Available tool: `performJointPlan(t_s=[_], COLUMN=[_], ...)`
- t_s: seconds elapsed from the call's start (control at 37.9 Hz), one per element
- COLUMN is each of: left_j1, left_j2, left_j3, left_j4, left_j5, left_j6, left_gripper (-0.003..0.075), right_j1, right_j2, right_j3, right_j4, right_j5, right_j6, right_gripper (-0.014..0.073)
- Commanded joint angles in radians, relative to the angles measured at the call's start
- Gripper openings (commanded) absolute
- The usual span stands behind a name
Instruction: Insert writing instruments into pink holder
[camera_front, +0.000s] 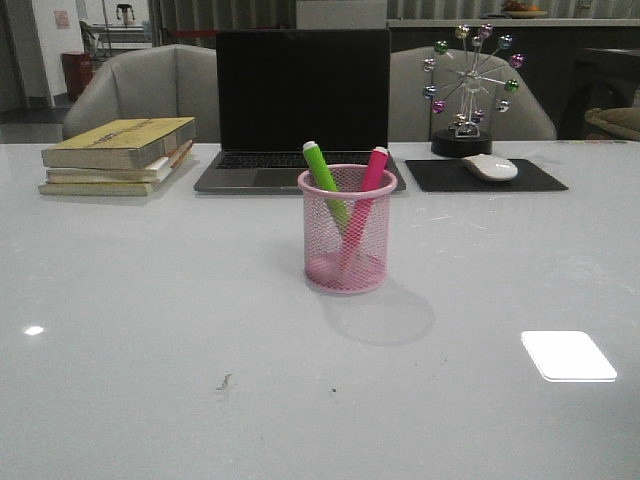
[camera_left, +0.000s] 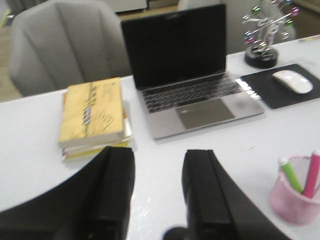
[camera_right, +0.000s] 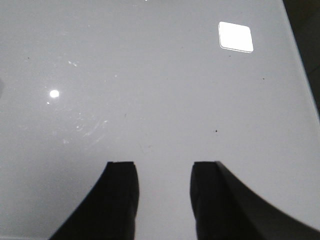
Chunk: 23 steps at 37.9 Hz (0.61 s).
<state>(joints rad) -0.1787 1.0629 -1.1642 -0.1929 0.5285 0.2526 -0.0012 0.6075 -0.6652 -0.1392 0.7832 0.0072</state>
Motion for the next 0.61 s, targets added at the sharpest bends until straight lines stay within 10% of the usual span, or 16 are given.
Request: performJointPlan(t_s=[0.0,0.58], left_j1=[0.078,0.304], left_j2=[-0.127,-0.477], left_j3=[0.091,0.465], left_j4=[-0.005,-0.006], left_j5=[-0.049,-0.102], left_j6=[-0.006,-0.006], left_gripper=[0.0309,0.0309], right_j1=[-0.005,-0.005], right_j2=[-0.002,-0.002], right_j3=[-0.027,-0.027], right_j4=[-0.020,-0.020], right_j5=[-0.072,-0.063], right_j6=[-0.007,-0.007], right_gripper=[0.0383,0.0383])
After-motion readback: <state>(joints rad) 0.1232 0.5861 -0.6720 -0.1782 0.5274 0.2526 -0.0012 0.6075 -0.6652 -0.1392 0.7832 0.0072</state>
